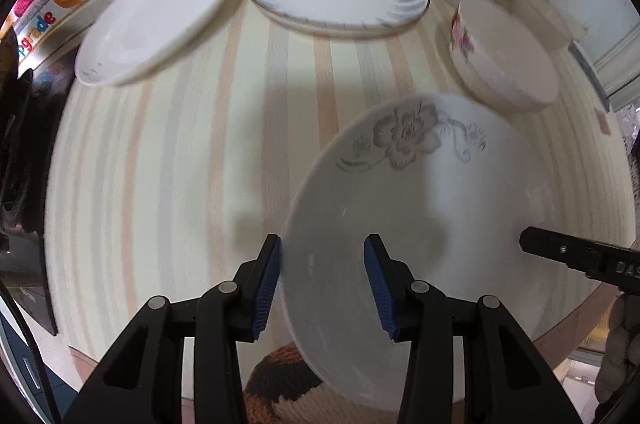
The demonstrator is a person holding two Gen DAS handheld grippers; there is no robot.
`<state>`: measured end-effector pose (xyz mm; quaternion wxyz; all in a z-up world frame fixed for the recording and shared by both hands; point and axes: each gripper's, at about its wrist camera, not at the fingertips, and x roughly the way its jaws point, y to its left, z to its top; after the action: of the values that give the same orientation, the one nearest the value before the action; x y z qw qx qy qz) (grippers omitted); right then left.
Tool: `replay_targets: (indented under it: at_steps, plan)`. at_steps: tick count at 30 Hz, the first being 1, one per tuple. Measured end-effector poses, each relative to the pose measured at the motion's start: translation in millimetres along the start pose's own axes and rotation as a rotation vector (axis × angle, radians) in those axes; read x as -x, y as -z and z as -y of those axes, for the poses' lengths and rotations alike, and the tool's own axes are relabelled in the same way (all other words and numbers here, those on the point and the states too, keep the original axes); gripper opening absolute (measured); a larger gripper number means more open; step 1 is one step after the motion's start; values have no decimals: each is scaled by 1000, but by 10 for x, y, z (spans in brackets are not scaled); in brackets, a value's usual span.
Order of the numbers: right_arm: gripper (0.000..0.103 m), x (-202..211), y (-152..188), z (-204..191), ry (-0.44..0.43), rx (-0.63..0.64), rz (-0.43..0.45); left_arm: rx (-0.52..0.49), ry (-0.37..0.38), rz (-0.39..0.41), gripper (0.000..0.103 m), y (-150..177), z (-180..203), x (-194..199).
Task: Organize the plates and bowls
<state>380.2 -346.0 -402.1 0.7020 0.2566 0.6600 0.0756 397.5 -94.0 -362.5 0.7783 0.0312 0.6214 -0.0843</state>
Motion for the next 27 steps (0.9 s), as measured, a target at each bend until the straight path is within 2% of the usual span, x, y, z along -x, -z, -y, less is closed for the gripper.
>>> replay_targets:
  at_steps: [3, 5, 9, 11, 14, 21, 27]
  plan:
    - [36, 221, -4, -70, 23, 3, 16, 41, 19, 64, 40, -107, -150, 331]
    - [39, 397, -10, -183, 4, 8, 34, 82, 19, 125, 40, -225, -321, 619]
    - [48, 617, -121, -682, -24, 64, 65, 163, 12, 215, 40, -470, -742, 977]
    - [51, 589, -264, -1046, -76, 103, 66, 206, -1, 235, 40, -570, -1009, 1012]
    - [52, 392, -568, -1520, -109, 163, 70, 268, -22, 223, 40, -725, -1372, 849]
    - [52, -422, -1641, -2642, -40, 341, 115, 394, -51, 147, 40, -1016, -2083, 241]
    - [52, -1010, -2284, -3003, 23, 406, 108, 401, -92, 104, 40, -1233, -2312, -84]
